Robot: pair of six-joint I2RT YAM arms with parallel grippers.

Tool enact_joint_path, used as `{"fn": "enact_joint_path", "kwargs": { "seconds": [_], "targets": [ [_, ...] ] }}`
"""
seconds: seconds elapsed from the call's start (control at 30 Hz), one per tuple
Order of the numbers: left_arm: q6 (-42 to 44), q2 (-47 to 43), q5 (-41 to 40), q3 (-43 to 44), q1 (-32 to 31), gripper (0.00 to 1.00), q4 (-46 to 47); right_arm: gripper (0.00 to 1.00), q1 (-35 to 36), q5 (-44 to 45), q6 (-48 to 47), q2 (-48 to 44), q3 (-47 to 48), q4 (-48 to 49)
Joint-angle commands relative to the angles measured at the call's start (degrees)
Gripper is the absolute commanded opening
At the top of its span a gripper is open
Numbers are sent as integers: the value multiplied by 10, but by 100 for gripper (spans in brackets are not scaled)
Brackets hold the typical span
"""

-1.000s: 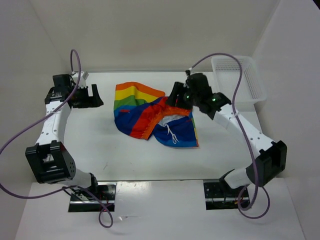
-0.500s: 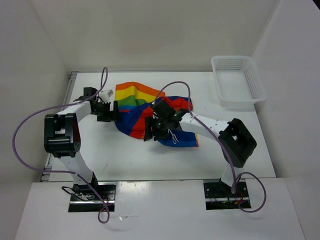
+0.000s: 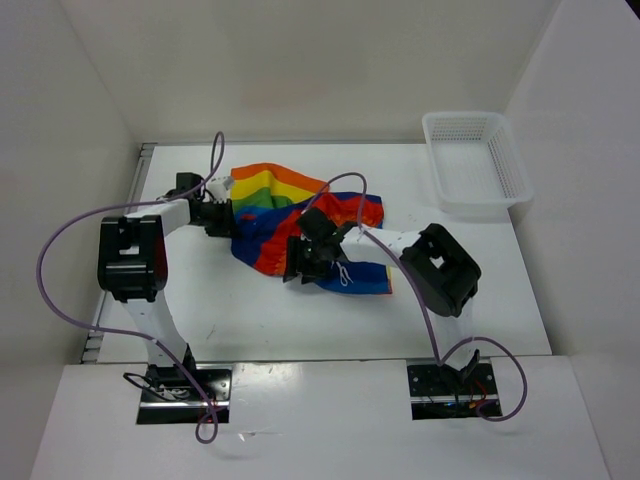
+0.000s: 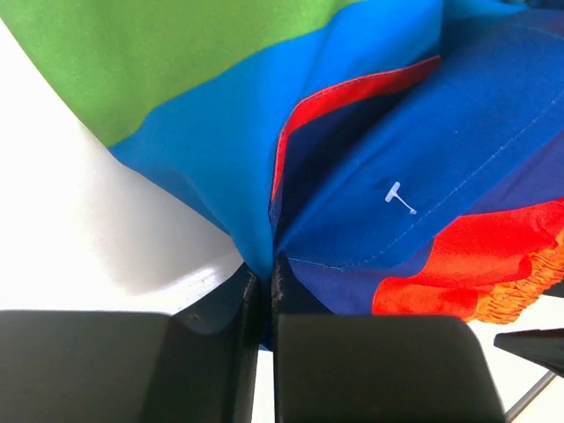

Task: Fold and stack the shorts
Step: Flatten the shorts out

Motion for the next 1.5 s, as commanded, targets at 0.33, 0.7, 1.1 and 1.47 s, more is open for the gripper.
{"fn": "enact_joint_path", "kwargs": {
  "seconds": [0.33, 0.7, 1.1, 1.47],
  "targets": [
    [4, -29, 6, -4, 1, 6, -18, 61, -2, 7, 132, 8, -49, 222],
    [4, -90, 17, -45, 1, 9, -55, 0, -2, 150, 127, -67, -48, 157],
    [4, -201, 3, -52, 6, 100, -118, 0, -40, 141, 30, -402, -243, -111],
    [4, -169, -135, -83, 23, 85, -137, 0, -58, 98, 60, -456, -289, -138]
  ]
}}
